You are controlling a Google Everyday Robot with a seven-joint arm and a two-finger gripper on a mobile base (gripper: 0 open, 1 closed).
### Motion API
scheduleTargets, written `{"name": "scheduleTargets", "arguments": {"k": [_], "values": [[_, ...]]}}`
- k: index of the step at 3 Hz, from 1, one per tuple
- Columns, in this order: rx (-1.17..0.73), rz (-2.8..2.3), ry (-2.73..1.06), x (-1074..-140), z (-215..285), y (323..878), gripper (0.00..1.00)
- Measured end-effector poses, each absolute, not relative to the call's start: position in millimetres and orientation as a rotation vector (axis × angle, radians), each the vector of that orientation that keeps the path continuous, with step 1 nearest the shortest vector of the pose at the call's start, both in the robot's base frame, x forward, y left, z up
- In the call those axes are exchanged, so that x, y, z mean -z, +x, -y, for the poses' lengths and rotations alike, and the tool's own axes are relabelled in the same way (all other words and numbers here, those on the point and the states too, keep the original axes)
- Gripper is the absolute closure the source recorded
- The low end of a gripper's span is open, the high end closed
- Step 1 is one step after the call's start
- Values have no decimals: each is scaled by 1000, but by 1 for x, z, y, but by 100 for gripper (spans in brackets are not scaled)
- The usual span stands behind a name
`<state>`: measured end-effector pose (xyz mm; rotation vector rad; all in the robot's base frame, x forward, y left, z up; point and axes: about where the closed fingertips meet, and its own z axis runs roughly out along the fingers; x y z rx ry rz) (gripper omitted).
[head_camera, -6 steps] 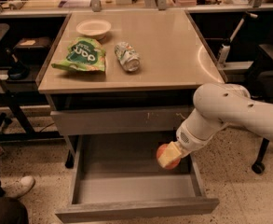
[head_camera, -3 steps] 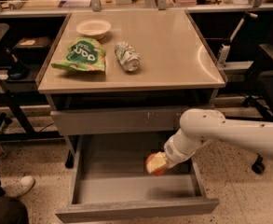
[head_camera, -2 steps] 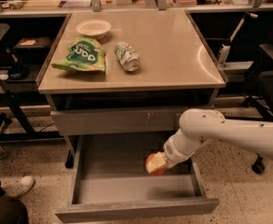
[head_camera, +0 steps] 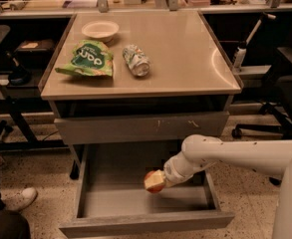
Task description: Place apple into middle drawer
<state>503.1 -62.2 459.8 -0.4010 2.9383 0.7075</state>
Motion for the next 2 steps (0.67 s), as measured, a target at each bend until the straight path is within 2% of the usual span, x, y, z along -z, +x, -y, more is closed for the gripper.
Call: {"name": "scheduleTargets", "arguments": {"k": [2], "values": [[-725, -2936, -336, -435, 50, 506, 100]]}}
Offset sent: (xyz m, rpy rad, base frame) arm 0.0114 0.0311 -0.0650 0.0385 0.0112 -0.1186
